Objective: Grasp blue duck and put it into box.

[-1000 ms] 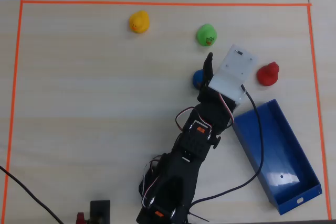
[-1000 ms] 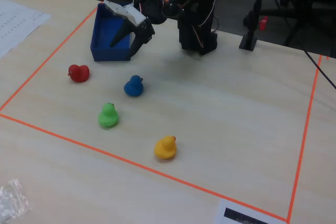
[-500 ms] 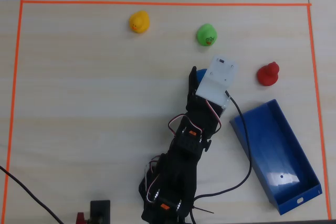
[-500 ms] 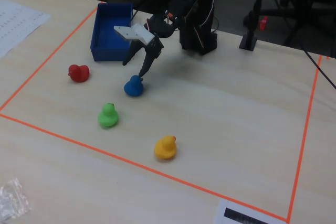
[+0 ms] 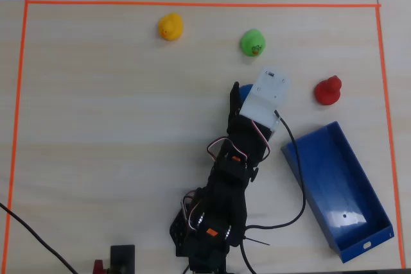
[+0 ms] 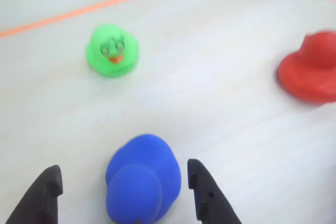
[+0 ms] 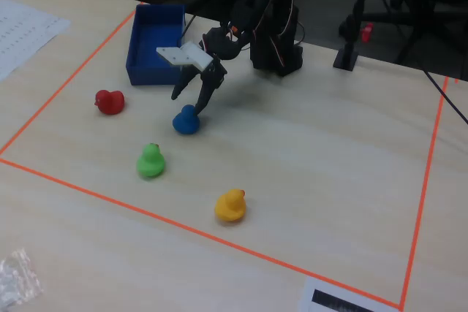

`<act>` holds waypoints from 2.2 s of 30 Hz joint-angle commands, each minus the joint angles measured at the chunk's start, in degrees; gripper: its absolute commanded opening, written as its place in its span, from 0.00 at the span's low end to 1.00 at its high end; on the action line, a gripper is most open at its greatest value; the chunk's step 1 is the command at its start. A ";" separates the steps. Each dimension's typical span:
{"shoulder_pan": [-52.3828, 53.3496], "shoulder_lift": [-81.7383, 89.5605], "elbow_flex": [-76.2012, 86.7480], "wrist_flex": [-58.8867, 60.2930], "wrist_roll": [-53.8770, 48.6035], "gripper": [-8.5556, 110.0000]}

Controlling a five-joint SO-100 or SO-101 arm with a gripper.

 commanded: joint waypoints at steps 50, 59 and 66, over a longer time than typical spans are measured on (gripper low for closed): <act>0.26 -13.10 -4.75 -7.91 3.96 0.07; 5.98 0.18 -16.35 10.81 9.93 0.07; 22.06 3.16 -43.07 42.63 13.27 0.07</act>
